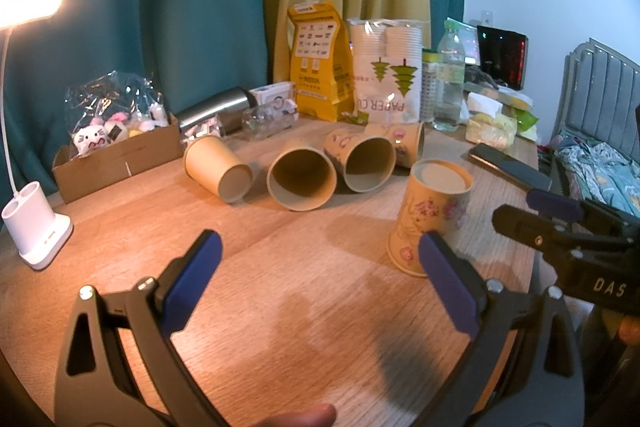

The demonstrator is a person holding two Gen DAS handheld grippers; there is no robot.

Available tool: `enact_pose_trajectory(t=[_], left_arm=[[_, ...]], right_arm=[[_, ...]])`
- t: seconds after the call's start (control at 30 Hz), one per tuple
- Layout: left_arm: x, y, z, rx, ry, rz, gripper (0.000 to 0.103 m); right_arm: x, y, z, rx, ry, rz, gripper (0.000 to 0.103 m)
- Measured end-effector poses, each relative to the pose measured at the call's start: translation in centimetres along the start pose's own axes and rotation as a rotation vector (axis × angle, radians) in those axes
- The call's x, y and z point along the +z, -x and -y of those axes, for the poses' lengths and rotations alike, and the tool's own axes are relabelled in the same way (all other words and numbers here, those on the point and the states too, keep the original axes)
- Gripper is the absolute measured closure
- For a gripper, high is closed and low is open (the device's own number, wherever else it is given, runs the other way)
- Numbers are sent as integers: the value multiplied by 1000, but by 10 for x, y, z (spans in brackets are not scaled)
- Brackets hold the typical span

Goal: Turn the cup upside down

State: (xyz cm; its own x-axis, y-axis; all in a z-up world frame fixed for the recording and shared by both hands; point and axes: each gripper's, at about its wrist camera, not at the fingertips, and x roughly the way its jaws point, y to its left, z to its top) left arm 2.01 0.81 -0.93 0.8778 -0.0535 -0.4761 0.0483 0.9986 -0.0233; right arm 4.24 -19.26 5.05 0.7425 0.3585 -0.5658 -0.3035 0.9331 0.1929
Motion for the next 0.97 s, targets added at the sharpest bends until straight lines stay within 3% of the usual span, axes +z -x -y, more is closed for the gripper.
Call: enact_pose_trajectory(t=[0.97], left_arm=[[3, 1, 0, -1, -9, -2, 3]], right_arm=[[1, -2, 1, 3, 1, -6, 28]])
